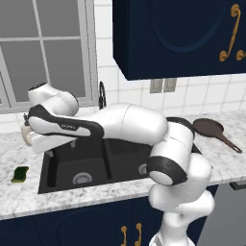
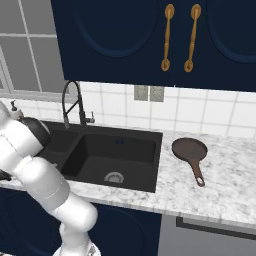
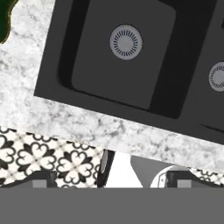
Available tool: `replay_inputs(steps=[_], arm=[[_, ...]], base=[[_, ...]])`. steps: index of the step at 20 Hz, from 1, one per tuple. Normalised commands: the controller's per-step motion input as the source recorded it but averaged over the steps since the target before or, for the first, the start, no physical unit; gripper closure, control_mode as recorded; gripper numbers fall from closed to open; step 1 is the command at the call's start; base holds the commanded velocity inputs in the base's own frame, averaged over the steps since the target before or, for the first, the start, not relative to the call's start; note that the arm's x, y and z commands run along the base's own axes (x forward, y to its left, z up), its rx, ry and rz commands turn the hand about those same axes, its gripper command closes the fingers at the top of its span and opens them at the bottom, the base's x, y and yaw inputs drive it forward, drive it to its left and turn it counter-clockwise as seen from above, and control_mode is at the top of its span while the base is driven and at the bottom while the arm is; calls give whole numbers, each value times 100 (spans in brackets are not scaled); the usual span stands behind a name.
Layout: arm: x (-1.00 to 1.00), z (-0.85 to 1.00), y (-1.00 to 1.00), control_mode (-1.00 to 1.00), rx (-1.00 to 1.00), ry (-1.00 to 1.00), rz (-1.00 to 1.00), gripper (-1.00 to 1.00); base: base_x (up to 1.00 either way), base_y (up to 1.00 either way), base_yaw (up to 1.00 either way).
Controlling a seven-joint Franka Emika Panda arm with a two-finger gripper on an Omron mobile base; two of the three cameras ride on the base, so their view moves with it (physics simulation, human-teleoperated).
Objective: Pick the pan and sponge and place them into the sink. Then turn on the water.
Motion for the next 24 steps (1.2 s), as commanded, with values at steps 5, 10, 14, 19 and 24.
replay_inputs(steps=[5,10,14,19,24], arm=[[82,-37,42,-100,0,1,-7,-100],[33,-8,3,-100,0,3,-2,-100],[0,0,0,-100,0,0,0,-100],[0,-10,2,-100,2,0,0,-100],[0,-33,9,-100,13,-2,0,-100]], base=[[0,0,0],[0,0,0],[0,0,0],[0,0,0],[0,0,0]])
